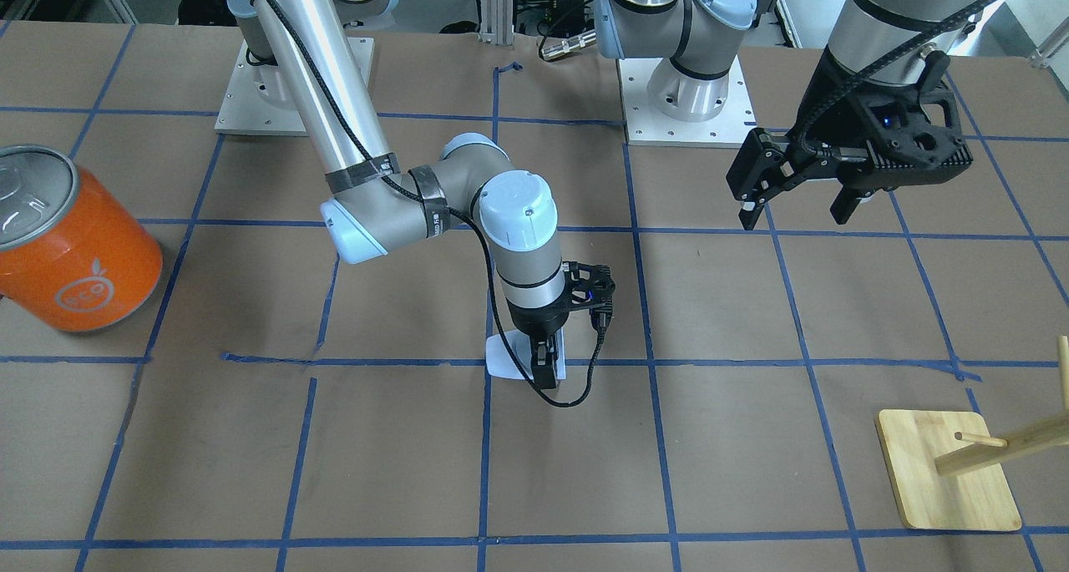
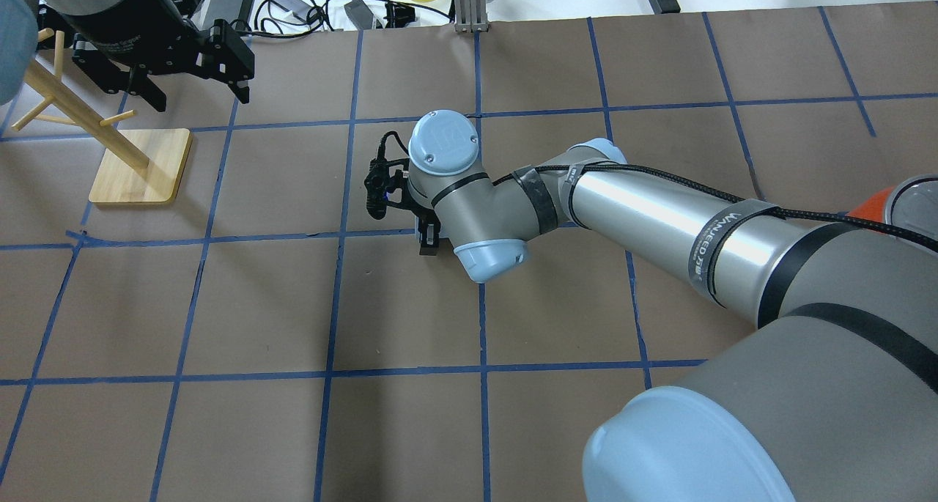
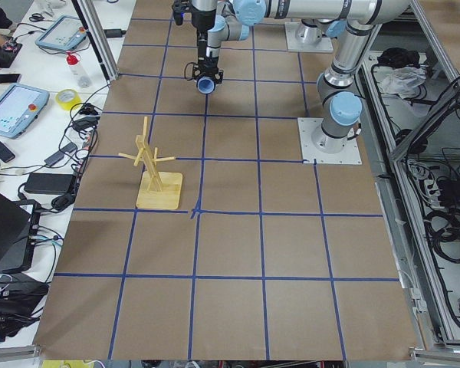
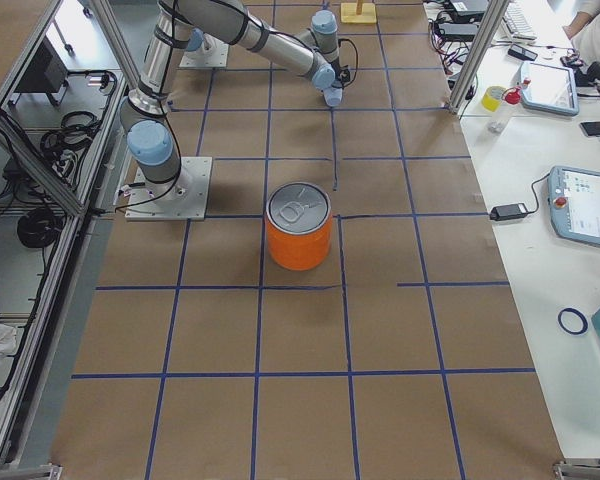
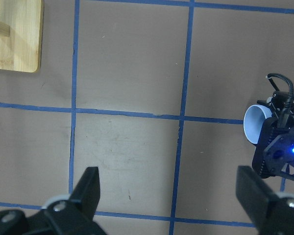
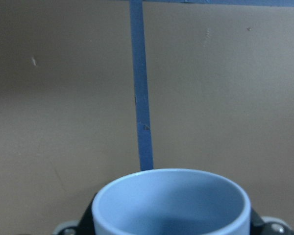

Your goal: Flip cup

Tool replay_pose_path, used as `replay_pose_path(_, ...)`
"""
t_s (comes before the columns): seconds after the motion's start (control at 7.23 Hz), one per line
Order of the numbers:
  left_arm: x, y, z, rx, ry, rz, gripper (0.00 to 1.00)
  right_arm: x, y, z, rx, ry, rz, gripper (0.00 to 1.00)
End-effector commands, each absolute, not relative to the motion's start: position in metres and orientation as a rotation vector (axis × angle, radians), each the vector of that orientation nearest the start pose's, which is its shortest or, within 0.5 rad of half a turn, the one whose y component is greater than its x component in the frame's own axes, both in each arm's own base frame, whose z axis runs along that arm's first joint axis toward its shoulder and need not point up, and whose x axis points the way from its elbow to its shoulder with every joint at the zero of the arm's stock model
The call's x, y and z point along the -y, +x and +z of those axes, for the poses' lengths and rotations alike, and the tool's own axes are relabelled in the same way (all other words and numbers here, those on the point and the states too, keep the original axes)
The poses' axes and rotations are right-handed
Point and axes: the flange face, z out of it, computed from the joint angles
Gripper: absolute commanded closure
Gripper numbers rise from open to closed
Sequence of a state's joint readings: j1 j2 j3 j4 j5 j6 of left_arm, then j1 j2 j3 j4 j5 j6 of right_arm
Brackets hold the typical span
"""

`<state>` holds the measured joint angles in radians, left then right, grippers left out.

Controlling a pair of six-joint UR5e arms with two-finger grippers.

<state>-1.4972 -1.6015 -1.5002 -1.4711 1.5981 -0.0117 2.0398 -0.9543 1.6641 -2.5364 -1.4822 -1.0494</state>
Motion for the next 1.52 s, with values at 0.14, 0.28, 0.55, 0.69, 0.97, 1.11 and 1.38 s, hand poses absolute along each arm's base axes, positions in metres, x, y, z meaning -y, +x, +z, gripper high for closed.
replay_pose_path(0.14, 0.5257, -0.0923, 0.5182, -3.101, -0.136, -0.216, 0.0, 0.5283, 0.4277, 0.1829, -2.247, -2.132, -0.43, 0.51)
replay_pose_path(0.28, 0.5257, -0.0921, 0.5182, -3.099, -0.136, -0.215, 0.0, 0.5283, 0.4277, 0.1807, -2.246, -2.131, -0.423, 0.38)
replay_pose_path(0.55, 0.5257, -0.0924, 0.5182, -3.102, -0.136, -0.216, 0.0, 0.5285, 0.4276, 0.1778, -2.243, -2.137, -0.418, 0.22)
replay_pose_path(0.69, 0.5257, -0.0923, 0.5182, -3.101, -0.136, -0.216, 0.0, 0.5285, 0.4276, 0.1778, -2.243, -2.137, -0.418, 0.2)
replay_pose_path(0.97, 0.5257, -0.0923, 0.5182, -3.101, -0.136, -0.216, 0.0, 0.5296, 0.427, 0.1795, -2.248, -2.133, -0.422, 0.2)
replay_pose_path(1.11, 0.5263, -0.0922, 0.5174, -3.101, -0.134, -0.213, 0.0, 0.5295, 0.4271, 0.1815, -2.247, -2.132, -0.428, 0.2)
replay_pose_path(1.38, 0.5257, -0.0924, 0.5182, -3.102, -0.136, -0.216, 0.0, 0.5295, 0.427, 0.1825, -2.248, -2.133, -0.429, 0.2)
